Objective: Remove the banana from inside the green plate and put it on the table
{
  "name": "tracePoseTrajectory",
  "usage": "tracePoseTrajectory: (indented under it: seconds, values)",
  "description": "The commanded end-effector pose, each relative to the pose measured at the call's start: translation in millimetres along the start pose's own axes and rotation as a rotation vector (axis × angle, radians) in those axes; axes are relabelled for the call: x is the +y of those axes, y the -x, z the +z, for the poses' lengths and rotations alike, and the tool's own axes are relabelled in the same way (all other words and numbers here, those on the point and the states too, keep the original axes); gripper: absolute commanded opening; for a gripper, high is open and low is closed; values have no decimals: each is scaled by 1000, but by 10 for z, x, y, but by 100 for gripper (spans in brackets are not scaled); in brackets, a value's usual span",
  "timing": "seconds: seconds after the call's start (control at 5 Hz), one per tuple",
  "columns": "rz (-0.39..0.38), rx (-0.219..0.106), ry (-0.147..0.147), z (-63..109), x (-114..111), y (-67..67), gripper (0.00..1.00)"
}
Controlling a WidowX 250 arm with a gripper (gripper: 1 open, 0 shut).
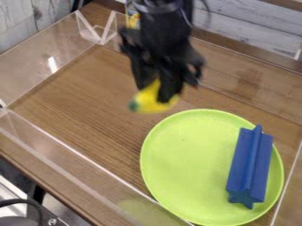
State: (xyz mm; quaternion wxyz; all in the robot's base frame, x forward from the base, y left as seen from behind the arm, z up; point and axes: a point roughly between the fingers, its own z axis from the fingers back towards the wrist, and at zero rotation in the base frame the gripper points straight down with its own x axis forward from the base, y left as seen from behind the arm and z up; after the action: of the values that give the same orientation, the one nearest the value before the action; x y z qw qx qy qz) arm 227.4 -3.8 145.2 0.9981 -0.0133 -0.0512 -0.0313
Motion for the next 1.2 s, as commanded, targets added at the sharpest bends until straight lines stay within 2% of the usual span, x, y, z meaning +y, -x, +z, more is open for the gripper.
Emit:
tracePoseTrajectory:
  seconds: [0.0,0.2,1.0]
  values:
    - [3,-77,-26,128,266,-86,0]
    - [16,-90,-28,15,342,-58,0]
    - [78,-109,-47,-498,481,-161,0]
